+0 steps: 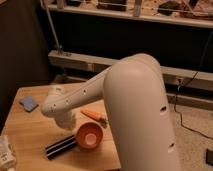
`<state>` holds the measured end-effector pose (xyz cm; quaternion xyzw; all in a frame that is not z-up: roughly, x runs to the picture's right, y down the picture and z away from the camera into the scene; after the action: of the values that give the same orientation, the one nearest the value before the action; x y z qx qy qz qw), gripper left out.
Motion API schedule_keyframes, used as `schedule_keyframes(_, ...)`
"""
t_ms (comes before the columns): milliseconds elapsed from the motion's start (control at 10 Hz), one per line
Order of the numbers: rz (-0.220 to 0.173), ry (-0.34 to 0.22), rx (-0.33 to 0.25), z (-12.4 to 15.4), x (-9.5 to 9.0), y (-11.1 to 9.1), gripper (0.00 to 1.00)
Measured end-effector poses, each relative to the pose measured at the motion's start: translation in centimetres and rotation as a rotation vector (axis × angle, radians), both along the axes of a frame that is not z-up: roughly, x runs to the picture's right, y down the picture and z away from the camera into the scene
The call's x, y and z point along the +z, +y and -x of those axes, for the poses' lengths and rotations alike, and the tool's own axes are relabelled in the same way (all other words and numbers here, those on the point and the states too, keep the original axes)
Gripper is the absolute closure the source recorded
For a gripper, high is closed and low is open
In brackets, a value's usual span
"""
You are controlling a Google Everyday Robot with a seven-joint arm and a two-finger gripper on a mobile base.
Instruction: Push the eraser across the table
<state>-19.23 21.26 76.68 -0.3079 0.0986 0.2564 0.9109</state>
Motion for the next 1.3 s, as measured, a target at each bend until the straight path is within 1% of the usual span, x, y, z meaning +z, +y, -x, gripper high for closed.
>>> schedule_keyframes(200, 0.016, -0.006, -0.010, -0.4, 0.3, 0.7, 1.00)
schedule_keyframes(500, -0.022, 0.010, 0.010, -0.3, 1.3, -0.4, 1.00)
schedule_keyframes(700, -0.042, 0.022, 0.016, -0.2, 2.1, -0.7, 1.00)
schedule_keyframes(900, -0.049, 0.043, 0.002, -0.7, 2.9, -0.2, 1.00)
schedule_keyframes(1000, -0.047, 0.056, -0.012, -1.0, 3.4, 0.3, 1.00)
schedule_keyframes(1200, -0.039, 0.069, -0.023, -1.2, 3.8, 1.0, 1.00)
schedule_keyframes(1300, -0.030, 0.075, -0.030, -1.3, 3.9, 1.6, 1.00)
